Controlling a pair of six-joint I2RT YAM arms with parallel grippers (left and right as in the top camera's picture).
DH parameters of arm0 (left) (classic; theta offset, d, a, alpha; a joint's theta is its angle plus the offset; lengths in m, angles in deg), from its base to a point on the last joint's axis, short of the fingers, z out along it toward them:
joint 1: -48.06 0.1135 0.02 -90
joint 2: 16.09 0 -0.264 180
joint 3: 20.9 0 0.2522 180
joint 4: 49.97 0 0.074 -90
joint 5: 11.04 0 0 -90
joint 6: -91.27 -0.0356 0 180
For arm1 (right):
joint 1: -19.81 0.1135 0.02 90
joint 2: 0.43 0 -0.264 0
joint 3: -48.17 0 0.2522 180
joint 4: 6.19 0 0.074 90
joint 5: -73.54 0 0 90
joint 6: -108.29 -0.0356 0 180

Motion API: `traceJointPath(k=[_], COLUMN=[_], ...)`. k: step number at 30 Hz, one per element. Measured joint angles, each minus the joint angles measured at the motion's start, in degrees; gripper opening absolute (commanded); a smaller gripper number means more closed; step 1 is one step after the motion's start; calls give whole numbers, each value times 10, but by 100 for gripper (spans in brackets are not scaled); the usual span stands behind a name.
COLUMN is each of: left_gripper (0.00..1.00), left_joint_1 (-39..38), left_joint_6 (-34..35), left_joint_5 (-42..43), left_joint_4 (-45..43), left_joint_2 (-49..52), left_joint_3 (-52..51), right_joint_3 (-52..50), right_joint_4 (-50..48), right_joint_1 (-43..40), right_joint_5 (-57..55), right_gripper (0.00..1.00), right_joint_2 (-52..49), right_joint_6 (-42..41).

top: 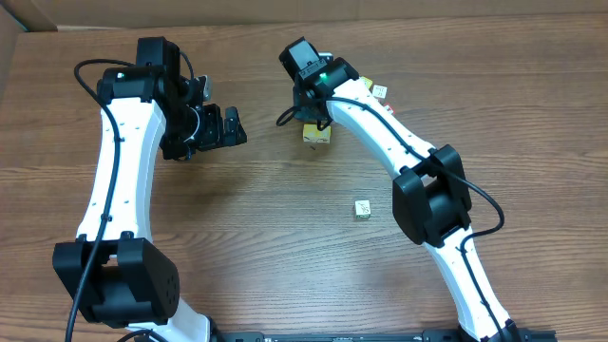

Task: Flip 4 blocks
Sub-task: 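Grasp a yellow block with the right gripper and lift it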

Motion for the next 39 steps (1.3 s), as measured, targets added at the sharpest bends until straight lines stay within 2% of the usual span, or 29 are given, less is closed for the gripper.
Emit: traceJointPath(k=[15,25,27,28,32,33,34,39], left_gripper=[100,100,100,100,100,100,100,100], left_joint_1=[0,0,0,0,0,0,0,0], left_joint_6=[0,0,0,0,0,0,0,0], left_joint_5=[0,0,0,0,0,0,0,0], left_joint_4=[0,0,0,0,0,0,0,0], left_joint_2=[0,0,0,0,0,0,0,0], left_joint_3=[0,0,0,0,0,0,0,0], right_joint_3=[0,0,0,0,0,0,0,0], right_joint_4=[116,192,195,196,196,196,196,188], right_joint_1=[-10,-11,-11,-11,-13,-15,-17,-20], right_joint_5=[61,151,161,165,172,174,176,176], right_gripper=[4,4,10,17,50,56,59,63], right_joint_2=[-19,-19,-18,-17,-9,-7,-5,-3], right_joint_6=[-14,-11,-7,-4,3,2,2,8])
